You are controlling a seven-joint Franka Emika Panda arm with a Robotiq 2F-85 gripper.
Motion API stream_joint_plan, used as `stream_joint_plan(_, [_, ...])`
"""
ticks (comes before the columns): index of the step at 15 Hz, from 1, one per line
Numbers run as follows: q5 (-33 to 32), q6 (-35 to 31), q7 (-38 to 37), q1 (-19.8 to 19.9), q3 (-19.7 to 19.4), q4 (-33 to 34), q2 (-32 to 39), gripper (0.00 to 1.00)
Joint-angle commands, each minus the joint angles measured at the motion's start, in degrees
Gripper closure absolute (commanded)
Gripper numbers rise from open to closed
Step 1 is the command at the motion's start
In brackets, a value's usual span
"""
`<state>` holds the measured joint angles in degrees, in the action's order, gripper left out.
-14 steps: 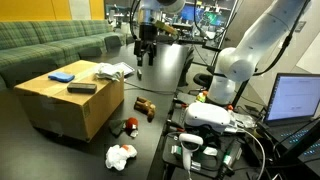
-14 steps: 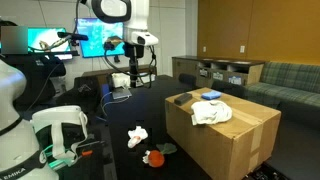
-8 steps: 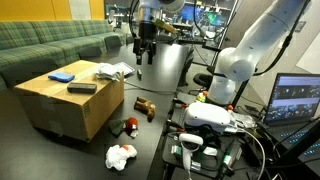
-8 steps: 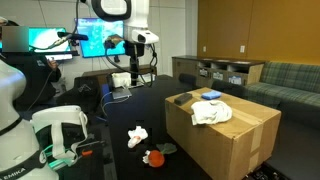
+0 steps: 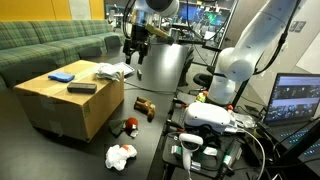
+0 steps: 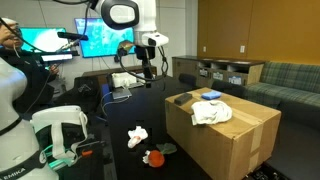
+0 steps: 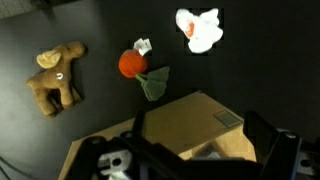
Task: Put the white towel on the table, the then moose on the box, then the blue sponge on the table, then the turnip plushie on the box, then the duster on the table, and lastly, the white cloth on the box
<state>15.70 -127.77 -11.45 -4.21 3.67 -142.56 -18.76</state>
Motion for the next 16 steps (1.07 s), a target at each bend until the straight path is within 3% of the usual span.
stream_joint_plan(1, [-1.7, -11.9, 0.7, 0.9, 0.5, 3.8, 7.9, 0.00])
stream_joint_plan(5, [-6.1, -28.0, 0.0, 1.4, 0.4, 5.7, 16.6, 0.00])
stream_joint_plan(9, [-18.4, -42.3, -4.8, 2.3, -1.4, 8.0, 26.3, 0.00])
stream_joint_plan(12, [-32.1, -47.2, -12.5, -0.1, -7.7, 10.7, 31.7, 0.00])
stream_joint_plan(16, [-43.2, -49.6, -21.0, -6.7, -18.1, 16.0, 38.2, 0.00])
